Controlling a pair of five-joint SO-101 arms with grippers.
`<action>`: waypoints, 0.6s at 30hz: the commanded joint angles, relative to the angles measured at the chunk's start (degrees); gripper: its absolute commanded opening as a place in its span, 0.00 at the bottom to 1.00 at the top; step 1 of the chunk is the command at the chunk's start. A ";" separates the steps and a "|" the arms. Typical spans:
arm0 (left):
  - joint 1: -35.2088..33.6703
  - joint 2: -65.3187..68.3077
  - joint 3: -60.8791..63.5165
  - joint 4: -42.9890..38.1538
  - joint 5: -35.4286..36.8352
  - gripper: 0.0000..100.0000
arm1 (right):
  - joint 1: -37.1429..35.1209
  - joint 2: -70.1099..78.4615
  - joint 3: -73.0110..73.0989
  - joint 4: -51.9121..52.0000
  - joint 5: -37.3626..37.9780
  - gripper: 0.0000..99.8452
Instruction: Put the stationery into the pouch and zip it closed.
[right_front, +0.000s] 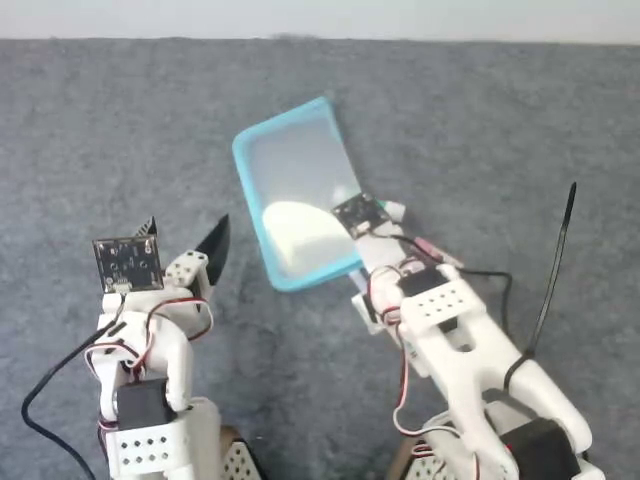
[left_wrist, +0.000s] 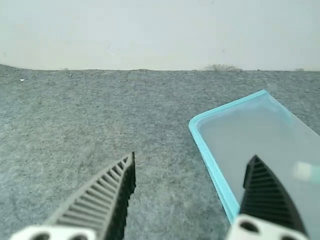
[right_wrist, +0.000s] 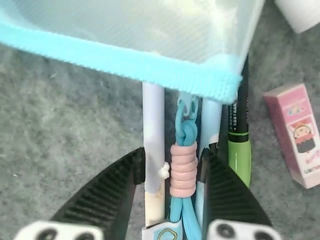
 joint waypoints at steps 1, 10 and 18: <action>0.44 -0.79 -0.66 -0.35 0.44 0.33 | 1.98 -2.86 -0.26 -1.10 -0.79 0.13; 0.44 -0.70 -0.66 -0.35 0.44 0.33 | 2.59 -2.86 1.41 -1.63 -0.62 0.09; 0.44 -0.62 -0.66 -0.35 0.44 0.33 | 2.59 -2.95 1.93 2.59 1.14 0.20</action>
